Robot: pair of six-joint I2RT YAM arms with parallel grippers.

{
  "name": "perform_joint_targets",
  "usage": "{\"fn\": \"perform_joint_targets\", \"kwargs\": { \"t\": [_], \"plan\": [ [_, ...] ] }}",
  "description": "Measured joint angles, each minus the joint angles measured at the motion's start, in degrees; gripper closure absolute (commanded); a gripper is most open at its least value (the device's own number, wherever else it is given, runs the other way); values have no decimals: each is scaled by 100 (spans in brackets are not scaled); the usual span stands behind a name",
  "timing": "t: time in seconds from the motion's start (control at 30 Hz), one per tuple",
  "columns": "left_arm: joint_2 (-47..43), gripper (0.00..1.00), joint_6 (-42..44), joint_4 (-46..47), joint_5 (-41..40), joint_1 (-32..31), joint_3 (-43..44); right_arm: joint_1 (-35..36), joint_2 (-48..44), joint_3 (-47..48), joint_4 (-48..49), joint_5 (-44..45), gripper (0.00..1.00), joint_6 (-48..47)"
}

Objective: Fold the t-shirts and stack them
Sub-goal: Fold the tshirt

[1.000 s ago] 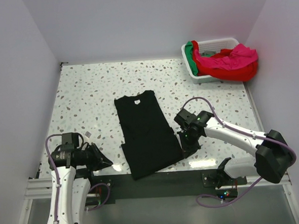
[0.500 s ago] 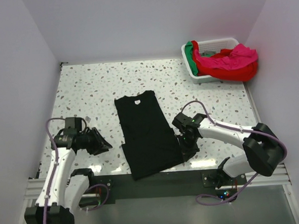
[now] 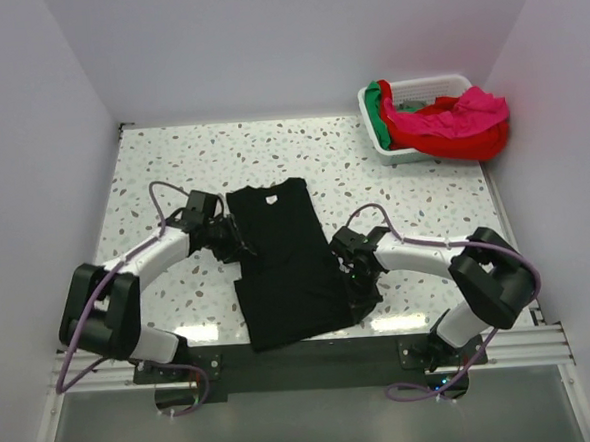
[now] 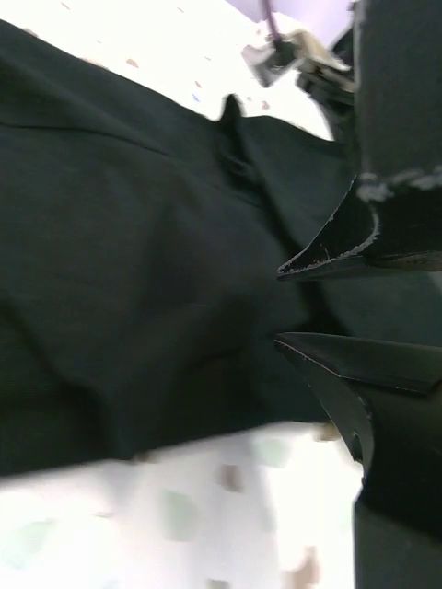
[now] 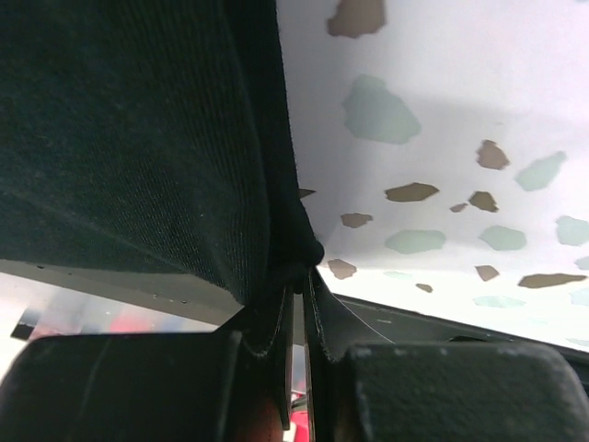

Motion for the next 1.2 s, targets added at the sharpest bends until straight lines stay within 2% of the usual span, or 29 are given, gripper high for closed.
{"fn": "perform_joint_targets", "kwargs": {
  "t": [0.23,0.53,0.63,0.8,1.0,1.07,1.2],
  "plan": [
    [1596,66,186,614,9,2,719,13,136,76,164,-181,100,129],
    [2848,66,501,990,297,-144,2085,44,111,52,848,-262,100,883],
    [3279,61,579,1084,361,-262,2658,44,42,52,949,-101,100,1093],
    [3567,46,754,944,245,-415,3294,44,-109,59,960,205,100,1276],
    [3224,35,1012,417,-129,-428,3628,50,-286,59,890,463,100,1429],
    [2686,35,1054,221,-332,-428,3421,48,-332,59,859,514,100,1473],
    [922,40,1056,-149,-828,-428,2293,48,-378,59,785,636,100,1526]
  ]
}}
